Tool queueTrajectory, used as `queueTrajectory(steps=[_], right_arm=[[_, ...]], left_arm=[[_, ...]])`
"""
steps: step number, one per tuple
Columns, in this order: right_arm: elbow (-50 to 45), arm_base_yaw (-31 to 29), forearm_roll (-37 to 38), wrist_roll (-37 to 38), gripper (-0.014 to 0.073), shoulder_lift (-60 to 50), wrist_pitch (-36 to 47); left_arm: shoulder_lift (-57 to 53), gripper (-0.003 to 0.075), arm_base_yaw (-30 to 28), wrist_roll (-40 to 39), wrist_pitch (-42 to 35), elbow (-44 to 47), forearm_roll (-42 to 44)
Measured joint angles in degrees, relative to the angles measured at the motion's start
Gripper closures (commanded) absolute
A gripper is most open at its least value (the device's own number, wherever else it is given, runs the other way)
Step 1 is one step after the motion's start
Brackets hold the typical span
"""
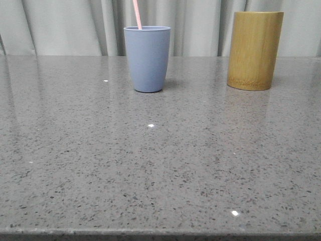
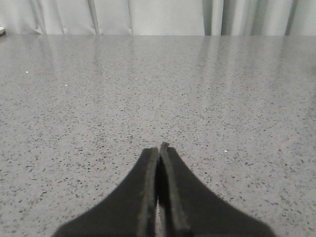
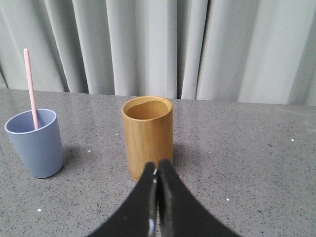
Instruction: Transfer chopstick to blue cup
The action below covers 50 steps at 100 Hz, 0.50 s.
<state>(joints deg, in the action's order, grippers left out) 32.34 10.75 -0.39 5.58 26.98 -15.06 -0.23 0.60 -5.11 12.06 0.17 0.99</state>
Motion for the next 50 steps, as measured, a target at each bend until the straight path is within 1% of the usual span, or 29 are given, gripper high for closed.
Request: queueTrajectory(steps=[34,50], right_arm=[[-1.04,-0.11,0.00,0.00,0.0656,-1.03,0.15],[-2.98,-3.05,0.00,0.00,0.0656,-2.27,0.85]], left_arm=[[0.00,0.0739,0.00,0.00,0.00,0.00,0.00],[0.00,0.0739,0.00,0.00,0.00,0.00,0.00]])
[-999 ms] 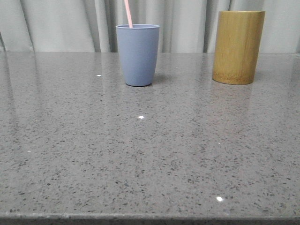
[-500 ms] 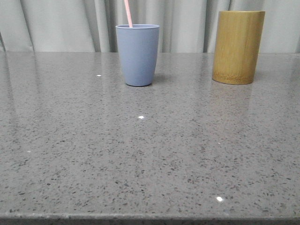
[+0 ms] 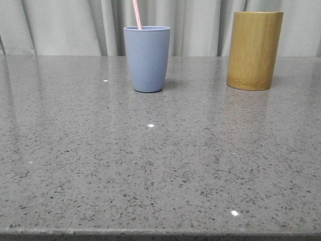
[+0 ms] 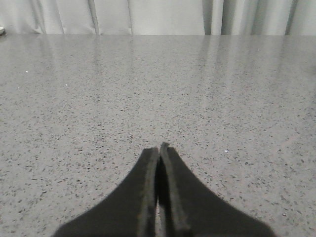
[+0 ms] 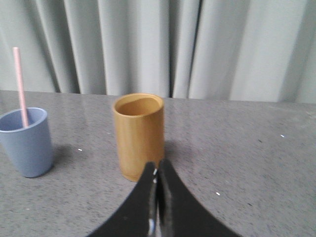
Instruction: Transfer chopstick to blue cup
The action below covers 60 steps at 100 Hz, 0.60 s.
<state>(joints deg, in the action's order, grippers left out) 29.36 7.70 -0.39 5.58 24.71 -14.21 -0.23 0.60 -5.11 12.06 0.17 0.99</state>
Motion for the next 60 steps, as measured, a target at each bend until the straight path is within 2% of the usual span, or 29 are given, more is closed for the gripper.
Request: queueTrajectory(steps=[33,60], right_arm=[[-13.81,-8.21,0.39,0.00,0.0656,-10.73,0.19],[-26.24,-8.91,0.39,0.00,0.0656,-21.48,1.78]], left_arm=[[0.00,0.0739,0.00,0.00,0.11,0.00,0.00],[0.00,0.0739,0.00,0.00,0.11,0.00,0.00]])
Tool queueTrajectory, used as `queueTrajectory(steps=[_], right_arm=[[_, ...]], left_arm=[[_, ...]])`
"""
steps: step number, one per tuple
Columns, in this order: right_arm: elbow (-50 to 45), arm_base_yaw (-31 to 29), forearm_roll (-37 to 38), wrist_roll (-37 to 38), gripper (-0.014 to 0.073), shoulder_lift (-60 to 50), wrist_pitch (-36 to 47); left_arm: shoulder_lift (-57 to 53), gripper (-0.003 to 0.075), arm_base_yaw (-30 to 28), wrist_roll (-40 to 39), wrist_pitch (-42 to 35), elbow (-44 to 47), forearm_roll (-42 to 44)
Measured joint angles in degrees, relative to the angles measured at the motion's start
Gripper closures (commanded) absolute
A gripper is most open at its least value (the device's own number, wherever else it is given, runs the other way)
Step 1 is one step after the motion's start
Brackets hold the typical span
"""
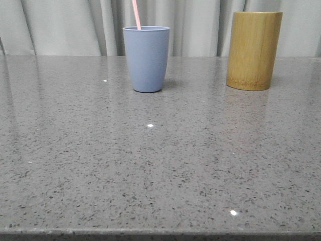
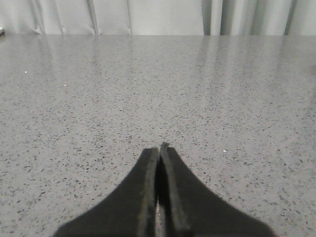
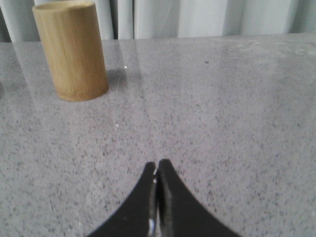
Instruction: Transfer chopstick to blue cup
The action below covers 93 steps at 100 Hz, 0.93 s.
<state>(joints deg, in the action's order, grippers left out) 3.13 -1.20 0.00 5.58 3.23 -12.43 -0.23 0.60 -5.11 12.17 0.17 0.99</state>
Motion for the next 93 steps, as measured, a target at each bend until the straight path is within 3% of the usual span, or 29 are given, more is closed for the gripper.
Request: queueTrajectory(steps=[20,93], right_arm=[[-4.61,0.00,0.00,0.00,0.0656,-3.74,2.92],[-4.74,0.00,0.00,0.00,0.0656,-3.77,4.81]], left_arm=[[0.00,0.0739,0.00,0.00,0.00,0.00,0.00],[0.00,0.0739,0.00,0.00,0.00,0.00,0.00]])
